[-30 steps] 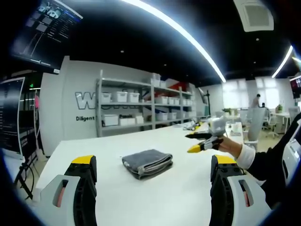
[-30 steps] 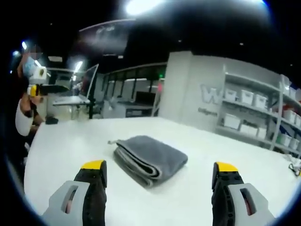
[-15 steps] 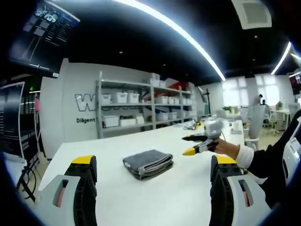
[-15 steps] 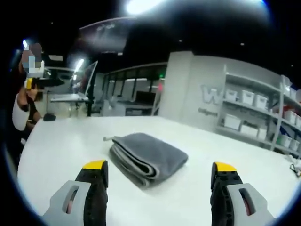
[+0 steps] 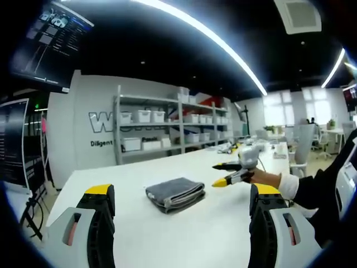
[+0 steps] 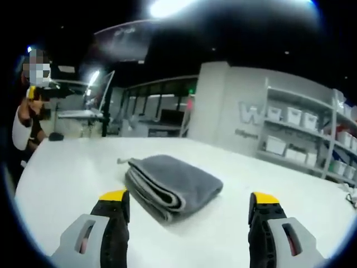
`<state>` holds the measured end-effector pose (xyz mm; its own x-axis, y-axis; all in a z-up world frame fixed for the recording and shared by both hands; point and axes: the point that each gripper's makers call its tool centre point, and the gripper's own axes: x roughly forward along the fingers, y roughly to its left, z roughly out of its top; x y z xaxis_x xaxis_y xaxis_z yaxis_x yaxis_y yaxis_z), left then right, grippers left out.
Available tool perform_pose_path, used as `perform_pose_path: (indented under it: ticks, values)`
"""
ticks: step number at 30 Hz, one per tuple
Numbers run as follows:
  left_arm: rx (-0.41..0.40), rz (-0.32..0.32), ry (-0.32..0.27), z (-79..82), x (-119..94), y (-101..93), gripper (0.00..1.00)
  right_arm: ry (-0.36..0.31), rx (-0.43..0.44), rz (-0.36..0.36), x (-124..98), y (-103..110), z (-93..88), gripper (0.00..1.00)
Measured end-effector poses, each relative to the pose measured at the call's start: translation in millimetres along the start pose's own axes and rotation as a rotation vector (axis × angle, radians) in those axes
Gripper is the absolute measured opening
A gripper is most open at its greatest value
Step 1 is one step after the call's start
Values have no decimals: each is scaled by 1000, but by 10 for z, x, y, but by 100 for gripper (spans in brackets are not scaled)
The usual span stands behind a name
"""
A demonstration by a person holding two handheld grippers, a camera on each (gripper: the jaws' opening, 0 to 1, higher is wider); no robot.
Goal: Open the folded towel by lifting each exposed corner and separating the folded layers until the towel lies flat within the target outline without major curled edges
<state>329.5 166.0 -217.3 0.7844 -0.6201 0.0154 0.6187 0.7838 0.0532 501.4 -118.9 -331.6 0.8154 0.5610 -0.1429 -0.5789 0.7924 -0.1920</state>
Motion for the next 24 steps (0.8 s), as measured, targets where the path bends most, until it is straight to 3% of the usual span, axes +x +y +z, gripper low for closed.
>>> perform_pose_path:
  ticks: [8,24]
  values:
    - [-3,-4,-1,-19,-4,8,99,-8,-20,-11,74,-27,-65,81]
    - [-1,6,-1,-17,-35,67,99,84,-61,-28,215,41,-335,75]
